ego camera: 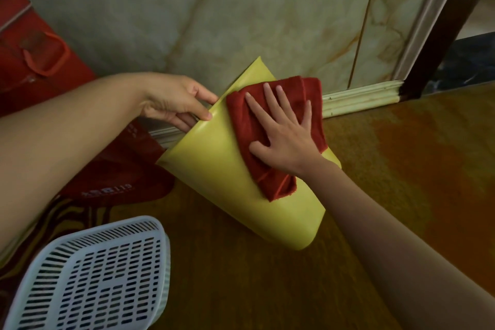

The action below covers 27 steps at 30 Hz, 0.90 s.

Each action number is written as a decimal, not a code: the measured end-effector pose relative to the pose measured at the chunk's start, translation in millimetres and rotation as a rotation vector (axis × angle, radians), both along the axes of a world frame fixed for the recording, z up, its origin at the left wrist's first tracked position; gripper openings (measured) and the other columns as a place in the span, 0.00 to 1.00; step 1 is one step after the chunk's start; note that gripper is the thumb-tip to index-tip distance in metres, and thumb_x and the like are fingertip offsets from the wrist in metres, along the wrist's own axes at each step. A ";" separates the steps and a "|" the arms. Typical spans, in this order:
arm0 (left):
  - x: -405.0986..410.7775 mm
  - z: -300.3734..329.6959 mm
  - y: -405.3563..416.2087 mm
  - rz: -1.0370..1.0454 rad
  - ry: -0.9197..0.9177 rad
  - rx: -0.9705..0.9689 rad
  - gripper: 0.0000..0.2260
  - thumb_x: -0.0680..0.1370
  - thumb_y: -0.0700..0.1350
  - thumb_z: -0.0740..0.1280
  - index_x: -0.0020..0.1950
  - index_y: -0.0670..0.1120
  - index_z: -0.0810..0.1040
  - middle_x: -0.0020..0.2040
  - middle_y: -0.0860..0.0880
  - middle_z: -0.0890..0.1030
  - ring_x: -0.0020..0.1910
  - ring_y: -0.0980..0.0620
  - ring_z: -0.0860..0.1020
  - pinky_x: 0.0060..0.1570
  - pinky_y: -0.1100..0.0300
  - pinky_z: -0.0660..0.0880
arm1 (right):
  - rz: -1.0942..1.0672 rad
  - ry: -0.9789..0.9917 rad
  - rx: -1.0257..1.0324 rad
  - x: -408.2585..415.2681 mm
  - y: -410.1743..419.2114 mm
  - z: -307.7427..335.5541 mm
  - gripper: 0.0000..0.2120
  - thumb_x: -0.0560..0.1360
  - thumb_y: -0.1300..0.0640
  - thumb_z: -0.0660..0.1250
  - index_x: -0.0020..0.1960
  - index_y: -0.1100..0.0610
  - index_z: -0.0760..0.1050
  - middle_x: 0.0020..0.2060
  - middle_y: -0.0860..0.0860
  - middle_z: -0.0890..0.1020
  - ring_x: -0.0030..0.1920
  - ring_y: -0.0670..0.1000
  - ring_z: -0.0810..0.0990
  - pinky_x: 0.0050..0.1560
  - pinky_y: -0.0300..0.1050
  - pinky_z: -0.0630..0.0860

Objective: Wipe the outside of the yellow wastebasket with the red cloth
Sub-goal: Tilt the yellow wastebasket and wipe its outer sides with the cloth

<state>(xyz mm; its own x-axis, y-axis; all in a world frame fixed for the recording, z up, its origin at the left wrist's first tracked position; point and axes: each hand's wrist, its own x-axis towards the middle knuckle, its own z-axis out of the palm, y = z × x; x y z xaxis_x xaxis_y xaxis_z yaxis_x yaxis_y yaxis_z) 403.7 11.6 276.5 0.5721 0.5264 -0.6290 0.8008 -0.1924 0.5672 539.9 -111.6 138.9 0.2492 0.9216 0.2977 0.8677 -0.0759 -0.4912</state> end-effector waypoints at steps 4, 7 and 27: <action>4.6 -0.6 -0.9 -0.004 -0.015 0.006 0.12 0.75 0.35 0.62 0.52 0.50 0.78 0.36 0.51 0.86 0.33 0.56 0.83 0.40 0.60 0.79 | -0.094 0.265 0.084 -15.5 7.3 -13.4 0.29 0.72 0.31 0.45 0.70 0.31 0.37 0.75 0.44 0.36 0.73 0.49 0.29 0.66 0.72 0.33; 3.6 -2.3 -0.8 0.008 -0.028 -0.003 0.14 0.75 0.36 0.62 0.55 0.52 0.76 0.37 0.50 0.86 0.33 0.55 0.83 0.37 0.61 0.80 | -0.207 0.239 0.119 -18.9 8.1 -19.8 0.31 0.71 0.29 0.44 0.71 0.33 0.39 0.76 0.46 0.36 0.73 0.52 0.29 0.66 0.75 0.37; 2.9 -4.5 -3.9 0.060 -0.053 -0.012 0.18 0.75 0.34 0.62 0.59 0.54 0.73 0.38 0.51 0.85 0.32 0.56 0.83 0.34 0.63 0.80 | -0.198 0.214 0.109 -65.6 -49.2 -65.1 0.27 0.76 0.36 0.38 0.73 0.39 0.39 0.75 0.47 0.41 0.76 0.52 0.38 0.70 0.67 0.42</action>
<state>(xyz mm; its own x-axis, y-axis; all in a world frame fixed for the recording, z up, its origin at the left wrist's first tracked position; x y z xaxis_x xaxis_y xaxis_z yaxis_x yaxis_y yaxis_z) 406.6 7.7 272.0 0.5723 0.5535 -0.6051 0.7795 -0.1380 0.6110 474.3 -160.8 73.8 0.4883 0.8145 0.3133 0.7174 -0.1703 -0.6756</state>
